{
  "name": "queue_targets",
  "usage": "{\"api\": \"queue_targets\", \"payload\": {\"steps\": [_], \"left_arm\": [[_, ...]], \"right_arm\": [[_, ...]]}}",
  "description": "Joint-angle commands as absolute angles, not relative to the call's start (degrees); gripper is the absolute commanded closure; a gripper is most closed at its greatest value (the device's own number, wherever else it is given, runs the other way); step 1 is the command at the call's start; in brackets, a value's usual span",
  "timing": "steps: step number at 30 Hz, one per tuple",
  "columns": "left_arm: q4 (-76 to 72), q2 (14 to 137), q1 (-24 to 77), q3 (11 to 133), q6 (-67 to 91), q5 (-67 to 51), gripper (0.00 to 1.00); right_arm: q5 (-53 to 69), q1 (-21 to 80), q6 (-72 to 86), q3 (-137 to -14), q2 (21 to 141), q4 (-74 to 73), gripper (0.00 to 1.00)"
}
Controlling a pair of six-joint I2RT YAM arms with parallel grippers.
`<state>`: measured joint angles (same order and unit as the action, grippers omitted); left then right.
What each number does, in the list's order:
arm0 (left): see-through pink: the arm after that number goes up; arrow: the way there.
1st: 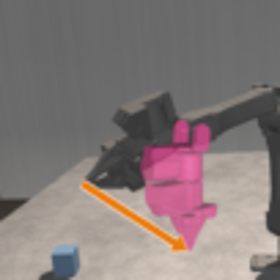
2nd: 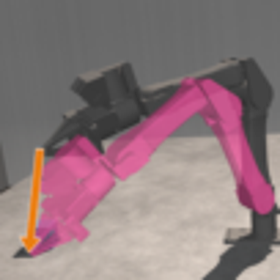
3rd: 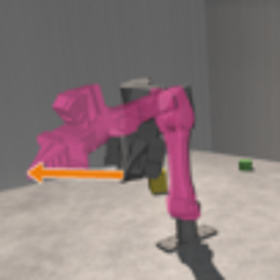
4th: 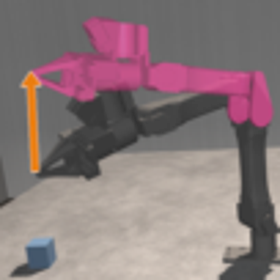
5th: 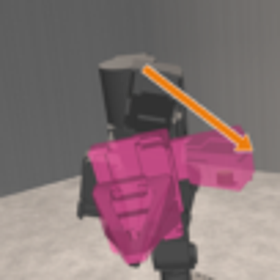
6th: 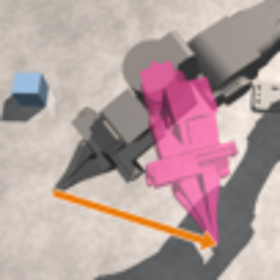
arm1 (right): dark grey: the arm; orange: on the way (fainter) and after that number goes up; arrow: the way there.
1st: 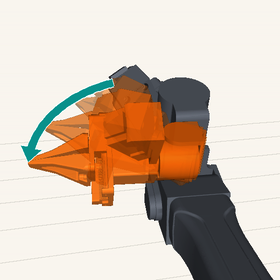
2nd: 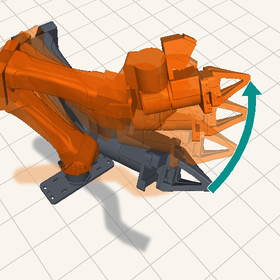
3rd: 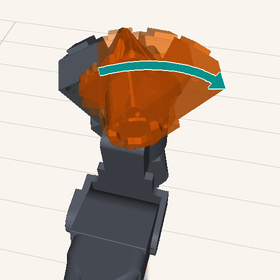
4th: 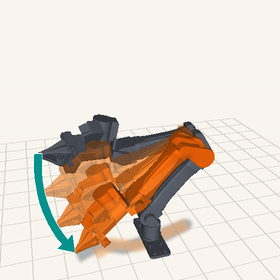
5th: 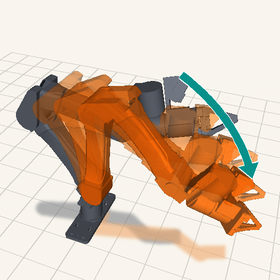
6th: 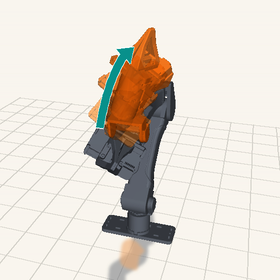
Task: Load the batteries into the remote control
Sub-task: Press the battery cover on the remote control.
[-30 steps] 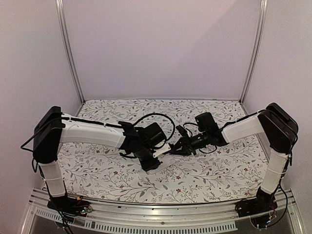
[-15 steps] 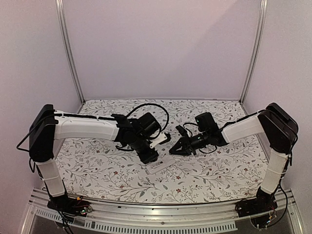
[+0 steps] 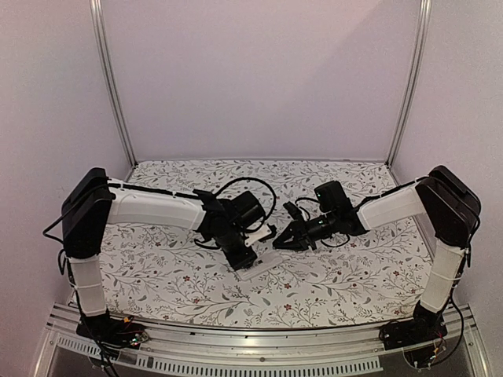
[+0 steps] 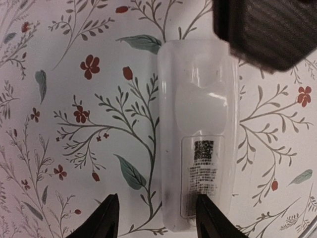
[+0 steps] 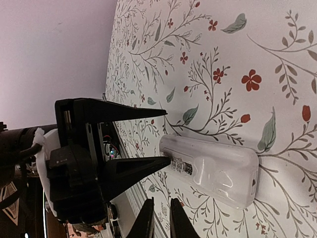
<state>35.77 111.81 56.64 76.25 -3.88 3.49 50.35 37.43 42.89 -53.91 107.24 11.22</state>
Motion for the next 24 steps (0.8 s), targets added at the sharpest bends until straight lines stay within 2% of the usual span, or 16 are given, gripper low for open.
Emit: {"api": "queue_targets", "payload": {"steps": [1, 24], "left_arm": [[40.1, 114.8, 57.1, 75.4, -3.6, 4.9, 0.47], [44.9, 111.3, 57.8, 70.6, -3.5, 5.1, 0.48]], "right_arm": [[50.9, 37.3, 42.9, -53.4, 107.3, 11.9, 0.89], [50.7, 37.2, 43.1, -53.6, 107.3, 11.8, 0.89]]}}
